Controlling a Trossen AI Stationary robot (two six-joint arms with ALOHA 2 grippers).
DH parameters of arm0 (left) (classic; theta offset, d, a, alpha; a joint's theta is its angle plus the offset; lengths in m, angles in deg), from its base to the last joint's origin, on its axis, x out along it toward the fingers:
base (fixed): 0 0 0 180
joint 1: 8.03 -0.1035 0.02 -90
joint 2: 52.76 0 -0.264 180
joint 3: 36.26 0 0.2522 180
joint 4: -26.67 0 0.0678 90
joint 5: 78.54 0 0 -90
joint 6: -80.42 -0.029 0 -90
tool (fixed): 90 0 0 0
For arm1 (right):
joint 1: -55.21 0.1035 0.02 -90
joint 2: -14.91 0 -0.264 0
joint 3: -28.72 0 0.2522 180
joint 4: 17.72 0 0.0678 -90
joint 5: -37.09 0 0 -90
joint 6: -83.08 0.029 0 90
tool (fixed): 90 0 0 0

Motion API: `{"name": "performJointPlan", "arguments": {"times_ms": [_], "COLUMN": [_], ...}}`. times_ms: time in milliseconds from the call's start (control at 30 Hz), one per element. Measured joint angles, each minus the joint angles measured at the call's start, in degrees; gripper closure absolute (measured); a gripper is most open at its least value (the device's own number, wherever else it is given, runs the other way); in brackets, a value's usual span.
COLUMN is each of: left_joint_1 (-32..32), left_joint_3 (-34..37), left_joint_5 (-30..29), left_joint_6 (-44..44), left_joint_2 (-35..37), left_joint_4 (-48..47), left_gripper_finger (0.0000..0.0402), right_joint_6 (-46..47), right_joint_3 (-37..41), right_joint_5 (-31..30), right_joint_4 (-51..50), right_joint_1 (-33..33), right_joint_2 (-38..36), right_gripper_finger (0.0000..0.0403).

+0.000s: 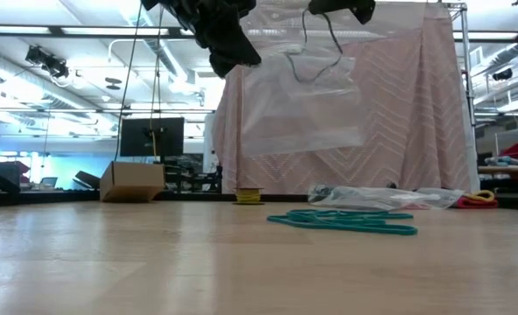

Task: Sort rubber bands
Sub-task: Put the blue rubber band into the transparent zip bag

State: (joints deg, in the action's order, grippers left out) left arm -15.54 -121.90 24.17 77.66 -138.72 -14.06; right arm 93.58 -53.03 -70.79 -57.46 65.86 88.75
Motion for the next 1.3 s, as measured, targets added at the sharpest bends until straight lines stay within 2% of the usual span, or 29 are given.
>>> {"name": "performJointPlan", "arguments": {"times_ms": [167,467,667,1167,1300], "left_joint_1": [0.0,0.0,0.0,0.0,-0.02], "left_joint_3": [0.0,0.0,0.0,0.0,0.0], "left_joint_5": [-0.71,-0.79,-0.79,-0.72,-0.72], "left_joint_6": [-0.02,-0.22,-0.15,-0.17,-0.18], "left_joint_2": [0.0,0.0,0.0,0.0,0.0], "left_joint_4": [0.02,0.24,0.24,0.42,0.42], "left_gripper_finger": [0.0376,0.0375,0.0375,0.0375,0.0375], "right_joint_6": [0.08,-1.2,1.1,-0.07,-1.25], "right_joint_3": [0.0,0.0,0.0,0.0,0.0], "right_joint_5": [4.1,4.07,7.12,7.59,7.61], "right_joint_4": [0.11,0.02,0.2,-1.27,-1.2], "right_joint_1": [0.0,-2.73,-4.09,-6.78,-6.8], "right_joint_2": [0.0,0.07,0.07,0.11,0.11], "right_gripper_finger": [0.0403,0.0403,0.0403,0.0403,0.0392]}}
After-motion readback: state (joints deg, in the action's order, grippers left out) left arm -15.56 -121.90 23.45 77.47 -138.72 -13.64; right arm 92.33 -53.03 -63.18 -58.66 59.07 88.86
